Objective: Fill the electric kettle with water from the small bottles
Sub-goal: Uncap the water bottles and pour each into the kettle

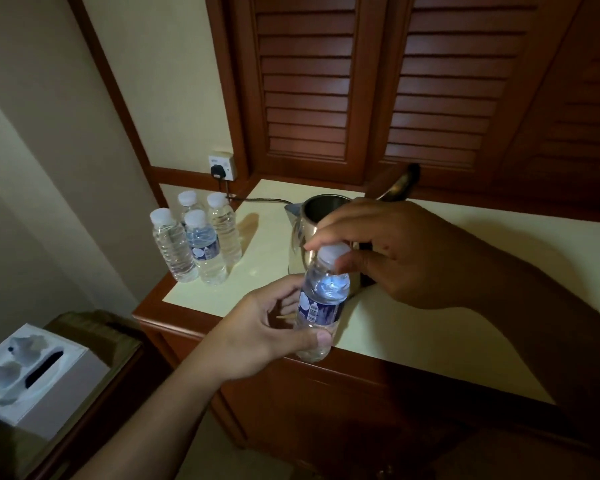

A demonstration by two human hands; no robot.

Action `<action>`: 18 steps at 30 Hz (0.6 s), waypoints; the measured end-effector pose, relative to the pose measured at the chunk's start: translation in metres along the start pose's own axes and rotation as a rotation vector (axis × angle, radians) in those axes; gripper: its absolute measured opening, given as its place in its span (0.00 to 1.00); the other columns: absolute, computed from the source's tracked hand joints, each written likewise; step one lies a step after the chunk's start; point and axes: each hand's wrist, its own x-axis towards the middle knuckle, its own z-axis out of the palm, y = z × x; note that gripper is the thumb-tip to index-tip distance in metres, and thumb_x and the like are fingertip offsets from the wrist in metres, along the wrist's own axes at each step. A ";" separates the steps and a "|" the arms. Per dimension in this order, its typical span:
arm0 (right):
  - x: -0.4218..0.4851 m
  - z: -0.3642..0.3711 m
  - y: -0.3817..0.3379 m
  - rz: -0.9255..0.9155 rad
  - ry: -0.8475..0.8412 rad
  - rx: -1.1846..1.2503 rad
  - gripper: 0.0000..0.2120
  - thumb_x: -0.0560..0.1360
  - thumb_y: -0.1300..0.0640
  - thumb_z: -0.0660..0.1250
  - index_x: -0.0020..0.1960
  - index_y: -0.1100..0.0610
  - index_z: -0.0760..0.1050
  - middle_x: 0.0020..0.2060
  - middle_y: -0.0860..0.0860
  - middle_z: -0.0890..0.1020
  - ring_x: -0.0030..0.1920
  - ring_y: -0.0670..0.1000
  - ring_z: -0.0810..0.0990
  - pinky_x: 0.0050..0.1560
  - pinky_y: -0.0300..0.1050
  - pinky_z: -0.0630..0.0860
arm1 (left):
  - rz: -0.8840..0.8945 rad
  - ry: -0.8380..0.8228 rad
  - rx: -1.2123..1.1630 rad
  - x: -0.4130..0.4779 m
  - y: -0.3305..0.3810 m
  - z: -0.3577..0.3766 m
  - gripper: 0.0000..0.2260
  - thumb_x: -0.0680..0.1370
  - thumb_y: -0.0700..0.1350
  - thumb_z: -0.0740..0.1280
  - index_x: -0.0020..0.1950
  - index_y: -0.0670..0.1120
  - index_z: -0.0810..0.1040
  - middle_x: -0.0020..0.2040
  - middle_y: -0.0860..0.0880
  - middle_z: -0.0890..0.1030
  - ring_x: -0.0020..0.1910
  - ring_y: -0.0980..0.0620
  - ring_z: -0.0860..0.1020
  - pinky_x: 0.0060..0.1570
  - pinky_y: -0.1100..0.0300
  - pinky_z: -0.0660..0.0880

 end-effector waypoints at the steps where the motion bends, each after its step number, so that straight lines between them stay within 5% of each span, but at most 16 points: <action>1: -0.004 -0.002 0.000 0.005 -0.003 0.008 0.15 0.79 0.63 0.68 0.64 0.53 0.80 0.59 0.48 0.82 0.61 0.42 0.77 0.59 0.33 0.72 | 0.002 -0.023 -0.008 0.002 0.000 0.000 0.22 0.76 0.32 0.75 0.67 0.44 0.77 0.52 0.59 0.86 0.53 0.61 0.83 0.55 0.68 0.76; 5: -0.018 -0.007 -0.006 0.121 -0.044 0.057 0.21 0.80 0.62 0.67 0.71 0.48 0.74 0.66 0.41 0.78 0.67 0.37 0.73 0.63 0.29 0.70 | 0.022 -0.047 -0.028 0.009 -0.002 0.005 0.22 0.77 0.33 0.74 0.70 0.42 0.77 0.57 0.54 0.86 0.58 0.56 0.83 0.58 0.64 0.76; 8: -0.019 0.000 -0.003 0.140 0.017 -0.063 0.23 0.77 0.44 0.70 0.71 0.46 0.72 0.64 0.39 0.75 0.63 0.39 0.73 0.61 0.37 0.72 | 0.038 -0.021 -0.055 0.013 -0.002 0.013 0.22 0.77 0.33 0.74 0.70 0.42 0.77 0.61 0.50 0.86 0.62 0.52 0.83 0.60 0.62 0.77; 10: -0.017 0.003 0.002 0.171 0.062 -0.206 0.21 0.78 0.36 0.62 0.63 0.47 0.77 0.56 0.41 0.75 0.55 0.40 0.72 0.57 0.43 0.72 | 0.039 -0.005 -0.074 0.016 -0.001 0.018 0.23 0.77 0.32 0.73 0.71 0.42 0.76 0.62 0.51 0.86 0.63 0.53 0.83 0.60 0.63 0.77; 12: -0.018 0.003 0.007 0.174 0.077 -0.254 0.19 0.80 0.37 0.58 0.58 0.48 0.79 0.51 0.44 0.76 0.52 0.42 0.71 0.54 0.43 0.70 | 0.030 0.011 -0.068 0.017 -0.002 0.021 0.24 0.77 0.34 0.74 0.72 0.44 0.76 0.63 0.52 0.86 0.64 0.53 0.83 0.60 0.63 0.77; 18: -0.035 0.008 0.011 0.169 0.228 0.009 0.12 0.81 0.57 0.66 0.63 0.51 0.78 0.59 0.43 0.77 0.54 0.38 0.75 0.54 0.25 0.68 | -0.015 0.096 -0.038 0.014 -0.006 0.020 0.25 0.78 0.35 0.74 0.74 0.47 0.76 0.65 0.54 0.85 0.65 0.57 0.81 0.60 0.67 0.77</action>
